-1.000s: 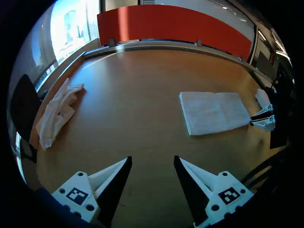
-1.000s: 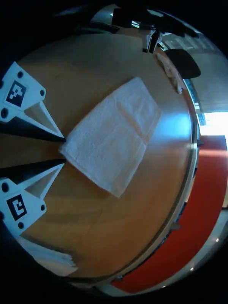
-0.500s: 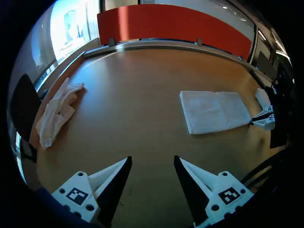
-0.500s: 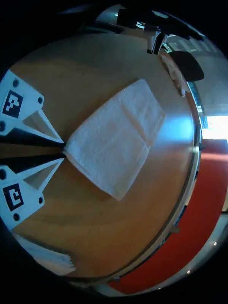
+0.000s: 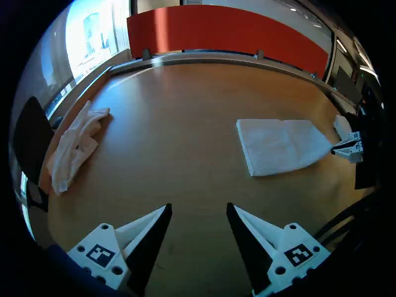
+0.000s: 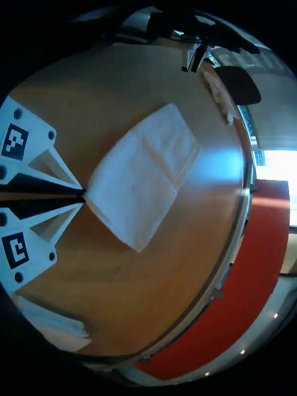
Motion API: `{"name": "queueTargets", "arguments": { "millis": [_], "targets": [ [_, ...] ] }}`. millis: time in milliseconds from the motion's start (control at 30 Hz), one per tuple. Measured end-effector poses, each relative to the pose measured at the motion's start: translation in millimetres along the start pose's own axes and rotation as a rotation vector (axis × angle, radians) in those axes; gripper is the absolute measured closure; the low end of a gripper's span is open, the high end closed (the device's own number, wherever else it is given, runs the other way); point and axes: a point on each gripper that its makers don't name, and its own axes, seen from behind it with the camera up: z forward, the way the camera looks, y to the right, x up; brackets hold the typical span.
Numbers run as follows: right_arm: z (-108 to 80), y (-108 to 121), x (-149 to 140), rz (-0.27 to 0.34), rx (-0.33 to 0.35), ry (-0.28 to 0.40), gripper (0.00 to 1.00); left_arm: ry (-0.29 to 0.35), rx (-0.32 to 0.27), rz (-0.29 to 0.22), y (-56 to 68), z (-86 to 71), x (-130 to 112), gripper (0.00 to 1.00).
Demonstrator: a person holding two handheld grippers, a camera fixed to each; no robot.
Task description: Fold towel
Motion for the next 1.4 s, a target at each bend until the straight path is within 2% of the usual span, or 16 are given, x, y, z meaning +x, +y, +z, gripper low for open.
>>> {"name": "queueTargets", "arguments": {
  "millis": [267, 500, 867, 1400],
  "targets": [
    [-22.5, 7.2, 41.7, -0.023, -0.036, 0.085, 0.95, 0.003, -0.002, 0.003, 2.0, 1.1, 3.3, 0.19],
    [-41.5, 12.3, 74.4, -0.075, -0.060, 0.137, 0.95, 0.006, -0.003, 0.008, 4.8, 2.0, 6.2, 0.19],
    [-65.3, 21.3, 101.3, -0.125, -0.082, 0.181, 0.95, 0.010, -0.004, 0.012, 6.4, 2.2, 10.4, 0.19],
    [-61.0, 14.3, 109.7, -0.151, -0.060, 0.188, 0.95, 0.009, -0.004, 0.011, 6.6, 2.7, 10.2, 0.19]
  ]
}}
